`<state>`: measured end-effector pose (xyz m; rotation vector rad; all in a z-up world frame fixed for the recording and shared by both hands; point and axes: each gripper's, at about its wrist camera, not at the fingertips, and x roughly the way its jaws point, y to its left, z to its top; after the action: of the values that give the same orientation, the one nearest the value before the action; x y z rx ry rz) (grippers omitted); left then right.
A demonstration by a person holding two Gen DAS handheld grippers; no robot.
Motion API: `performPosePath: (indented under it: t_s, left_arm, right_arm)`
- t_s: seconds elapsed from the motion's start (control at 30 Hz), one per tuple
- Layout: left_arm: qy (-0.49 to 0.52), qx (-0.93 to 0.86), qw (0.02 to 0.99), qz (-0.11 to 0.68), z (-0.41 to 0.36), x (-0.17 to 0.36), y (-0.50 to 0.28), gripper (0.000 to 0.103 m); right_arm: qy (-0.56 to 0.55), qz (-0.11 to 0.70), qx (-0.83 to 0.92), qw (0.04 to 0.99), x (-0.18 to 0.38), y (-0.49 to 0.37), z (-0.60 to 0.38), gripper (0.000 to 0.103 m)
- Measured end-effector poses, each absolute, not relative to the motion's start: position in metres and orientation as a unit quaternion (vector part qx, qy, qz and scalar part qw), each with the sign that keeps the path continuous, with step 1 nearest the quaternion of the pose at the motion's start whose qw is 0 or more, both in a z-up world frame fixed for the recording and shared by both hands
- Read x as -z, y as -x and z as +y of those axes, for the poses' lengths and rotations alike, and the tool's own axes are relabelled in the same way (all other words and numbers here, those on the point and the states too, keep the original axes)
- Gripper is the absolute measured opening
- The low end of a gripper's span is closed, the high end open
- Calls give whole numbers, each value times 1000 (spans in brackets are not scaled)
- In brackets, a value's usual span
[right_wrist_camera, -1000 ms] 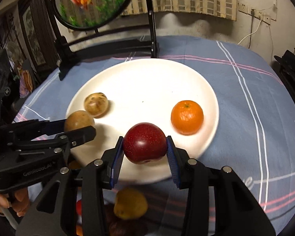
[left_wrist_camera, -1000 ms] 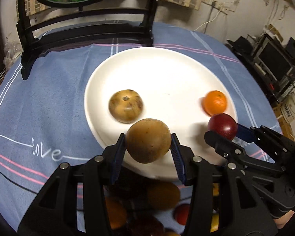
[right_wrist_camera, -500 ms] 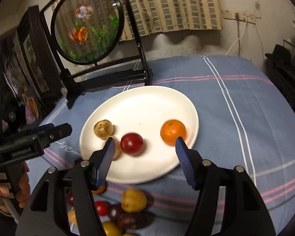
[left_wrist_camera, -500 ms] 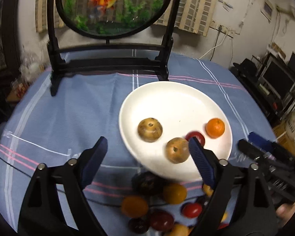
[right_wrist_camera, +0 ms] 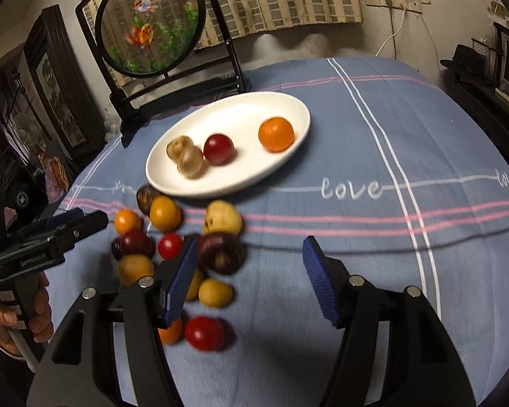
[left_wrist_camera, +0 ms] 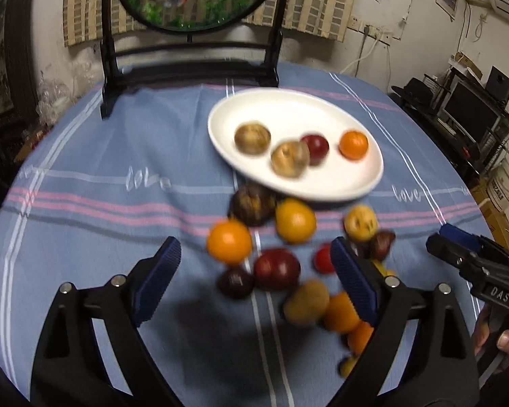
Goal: Organize fruits
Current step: 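Grasp a red tomato with the right tool while the left tool grasps a small yellow fruit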
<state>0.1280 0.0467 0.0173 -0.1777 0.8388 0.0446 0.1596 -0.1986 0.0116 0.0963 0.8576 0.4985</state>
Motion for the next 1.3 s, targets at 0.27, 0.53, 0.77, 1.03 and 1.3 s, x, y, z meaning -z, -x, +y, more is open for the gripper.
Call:
performPosePath:
  t_s: [0.27, 0.53, 0.77, 1.03, 1.3]
  left_arm:
    - [83, -27, 908, 410, 53, 0, -106, 91]
    - [88, -30, 908, 407, 57, -2, -107, 91]
    - [99, -21, 902, 420, 59, 4, -109, 91]
    - [78, -6, 904, 421, 48, 1, -101, 91]
    - [40, 34, 897, 438, 15, 8, -77, 91]
  right_arm:
    - [27, 414, -275, 867, -2, -122, -192, 64]
    - [95, 445, -282, 844, 15, -108, -172, 64]
    - [124, 459, -268, 838, 23, -114, -158, 64]
    - [147, 449, -287, 834, 27, -119, -138, 32]
    - [47, 451, -288, 844, 21, -136, -171, 31]
